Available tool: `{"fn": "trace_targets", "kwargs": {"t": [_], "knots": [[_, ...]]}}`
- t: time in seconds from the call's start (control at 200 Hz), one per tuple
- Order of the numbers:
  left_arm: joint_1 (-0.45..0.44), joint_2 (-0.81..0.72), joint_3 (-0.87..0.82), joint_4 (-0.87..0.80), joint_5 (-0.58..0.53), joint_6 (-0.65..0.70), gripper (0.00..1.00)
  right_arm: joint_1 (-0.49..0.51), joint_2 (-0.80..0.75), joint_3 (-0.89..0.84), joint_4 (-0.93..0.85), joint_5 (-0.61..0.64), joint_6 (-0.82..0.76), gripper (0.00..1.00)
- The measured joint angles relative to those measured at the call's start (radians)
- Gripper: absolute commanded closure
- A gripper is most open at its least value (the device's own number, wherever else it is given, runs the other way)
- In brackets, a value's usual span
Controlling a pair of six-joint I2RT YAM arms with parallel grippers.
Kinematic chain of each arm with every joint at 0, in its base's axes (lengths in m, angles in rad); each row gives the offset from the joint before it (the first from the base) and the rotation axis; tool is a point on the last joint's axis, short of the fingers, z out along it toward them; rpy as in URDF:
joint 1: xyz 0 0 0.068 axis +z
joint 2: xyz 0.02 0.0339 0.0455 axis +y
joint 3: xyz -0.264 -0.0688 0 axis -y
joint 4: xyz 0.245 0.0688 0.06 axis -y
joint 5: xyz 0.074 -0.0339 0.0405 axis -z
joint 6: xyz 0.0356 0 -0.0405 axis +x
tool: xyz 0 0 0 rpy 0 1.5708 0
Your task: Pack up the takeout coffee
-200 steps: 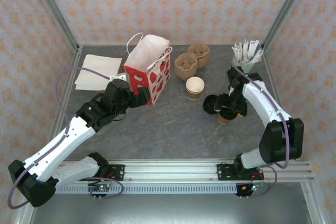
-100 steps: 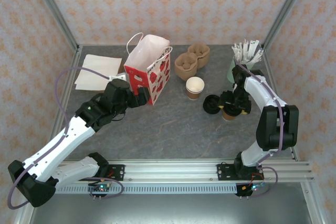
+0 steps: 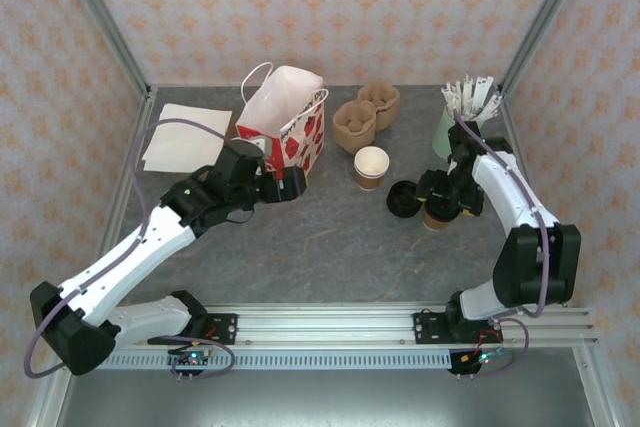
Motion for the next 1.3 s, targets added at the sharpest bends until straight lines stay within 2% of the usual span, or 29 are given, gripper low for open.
{"fn": "trace_targets", "kwargs": {"t": [0.175, 0.29, 0.48, 0.606, 0.706, 0.881, 1.146, 1.301], "knots": [[-0.106, 0.124, 0.086, 0.068, 0.081, -0.036, 0.16, -0.036, -0.077, 0.010, -0.022, -0.004, 0.008, 0.00], [-0.162, 0.247, 0.159, 0.126, 0.140, -0.074, 0.27, -0.109, -0.094, 0.011, -0.021, -0.038, 0.024, 0.17], [-0.236, 0.509, 0.309, 0.230, 0.227, -0.152, 0.44, -0.317, -0.135, -0.048, 0.054, -0.207, 0.052, 0.29], [-0.261, 0.655, 0.391, 0.279, 0.265, -0.192, 0.51, -0.401, -0.161, -0.113, 0.101, -0.305, 0.070, 0.34], [-0.268, 0.760, 0.477, 0.288, 0.278, -0.211, 0.54, -0.414, -0.162, -0.150, 0.122, -0.345, 0.076, 0.40], [-0.290, 0.911, 0.620, 0.291, 0.289, -0.244, 0.56, -0.414, -0.161, -0.189, 0.139, -0.388, 0.076, 0.43], [-0.313, 1.060, 0.764, 0.276, 0.306, -0.274, 0.62, -0.414, -0.154, -0.195, 0.142, -0.412, 0.076, 0.49], [-0.314, 1.085, 0.792, 0.249, 0.307, -0.284, 0.66, -0.414, -0.142, -0.199, 0.142, -0.415, 0.076, 0.50]]}}
